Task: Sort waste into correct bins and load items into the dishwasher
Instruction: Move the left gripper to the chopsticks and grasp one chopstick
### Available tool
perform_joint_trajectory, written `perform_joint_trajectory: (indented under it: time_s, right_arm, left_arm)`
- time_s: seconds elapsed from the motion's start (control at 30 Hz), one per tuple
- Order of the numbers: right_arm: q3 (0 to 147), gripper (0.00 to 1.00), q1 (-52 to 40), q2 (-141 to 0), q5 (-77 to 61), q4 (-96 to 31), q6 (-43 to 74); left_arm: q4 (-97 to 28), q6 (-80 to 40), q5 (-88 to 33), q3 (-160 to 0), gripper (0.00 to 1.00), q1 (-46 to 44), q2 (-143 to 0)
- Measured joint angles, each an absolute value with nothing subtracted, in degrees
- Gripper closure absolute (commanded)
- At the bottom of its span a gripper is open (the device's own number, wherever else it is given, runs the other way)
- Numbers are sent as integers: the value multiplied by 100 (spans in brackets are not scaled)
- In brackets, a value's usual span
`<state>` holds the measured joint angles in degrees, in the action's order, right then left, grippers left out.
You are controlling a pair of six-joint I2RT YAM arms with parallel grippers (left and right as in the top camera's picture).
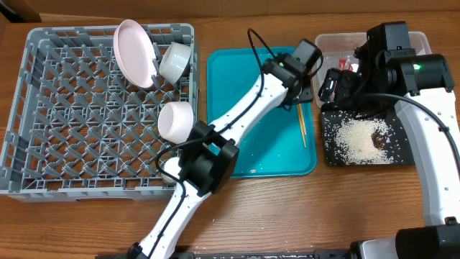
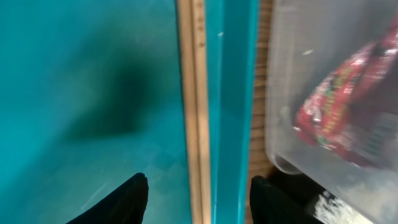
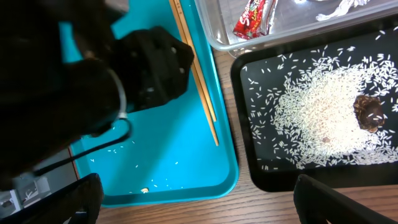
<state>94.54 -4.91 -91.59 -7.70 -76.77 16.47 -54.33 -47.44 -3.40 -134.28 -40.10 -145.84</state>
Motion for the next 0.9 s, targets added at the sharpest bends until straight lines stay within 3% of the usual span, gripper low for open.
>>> perform_joint_trajectory:
  time_s: [0.27, 0.9]
  right_arm:
    - [9454, 0, -491, -9159, -768, -7677, 1651]
    - [9454, 0, -491, -9159, -770, -7677, 1651]
  left_arm:
    - [-5422, -4984, -12, -13426, 53, -4032, -14674]
    - [-5225, -5002, 884, -13426, 51, -4241, -14929]
